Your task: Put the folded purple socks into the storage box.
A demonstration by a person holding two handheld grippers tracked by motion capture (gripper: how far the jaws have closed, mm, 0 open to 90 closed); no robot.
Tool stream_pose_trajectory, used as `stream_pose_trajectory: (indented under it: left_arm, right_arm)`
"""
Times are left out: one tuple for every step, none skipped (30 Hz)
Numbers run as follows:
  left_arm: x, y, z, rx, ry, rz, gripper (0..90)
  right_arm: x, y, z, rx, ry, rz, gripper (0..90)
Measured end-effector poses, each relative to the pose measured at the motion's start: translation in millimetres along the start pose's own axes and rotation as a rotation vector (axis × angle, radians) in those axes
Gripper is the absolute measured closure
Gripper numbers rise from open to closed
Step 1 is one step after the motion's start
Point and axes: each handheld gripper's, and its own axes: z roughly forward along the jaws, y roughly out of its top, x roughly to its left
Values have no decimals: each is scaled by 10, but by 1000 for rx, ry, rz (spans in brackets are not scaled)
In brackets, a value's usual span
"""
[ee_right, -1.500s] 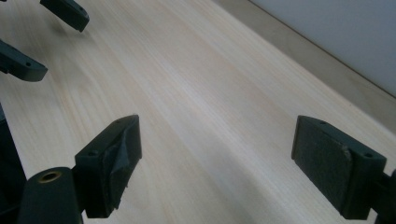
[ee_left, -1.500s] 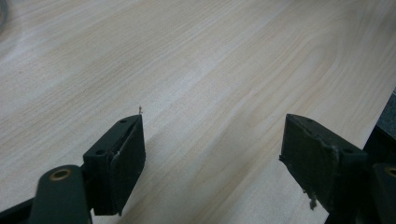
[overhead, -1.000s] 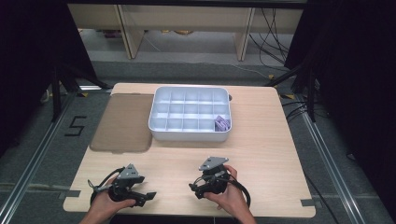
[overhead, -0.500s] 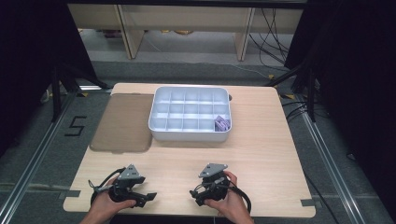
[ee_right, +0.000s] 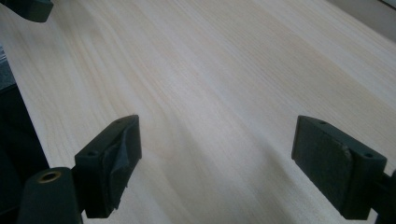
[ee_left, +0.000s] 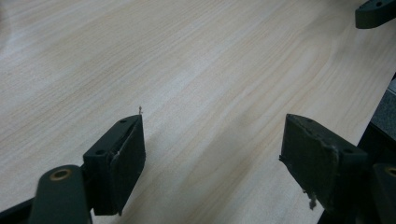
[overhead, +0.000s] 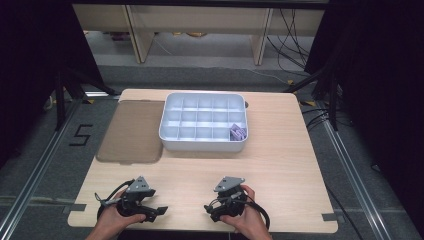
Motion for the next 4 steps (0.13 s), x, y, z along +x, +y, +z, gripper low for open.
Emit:
stream_pose_trajectory:
  left_arm:
    - [8, 1, -7, 12, 1, 13, 215]
    - [8, 1, -6, 12, 1, 14, 215]
    - [8, 0, -7, 12, 1, 13, 215]
    - [8, 0, -7, 12, 1, 13, 215]
  right_arm:
    - [-2, 0, 0, 0, 0, 0, 171]
    - [-1, -2, 2, -1, -1, 3, 171]
    - [-4, -4, 5, -1, -5, 2, 171]
    - [-4, -4, 5, -1, -5, 2, 171]
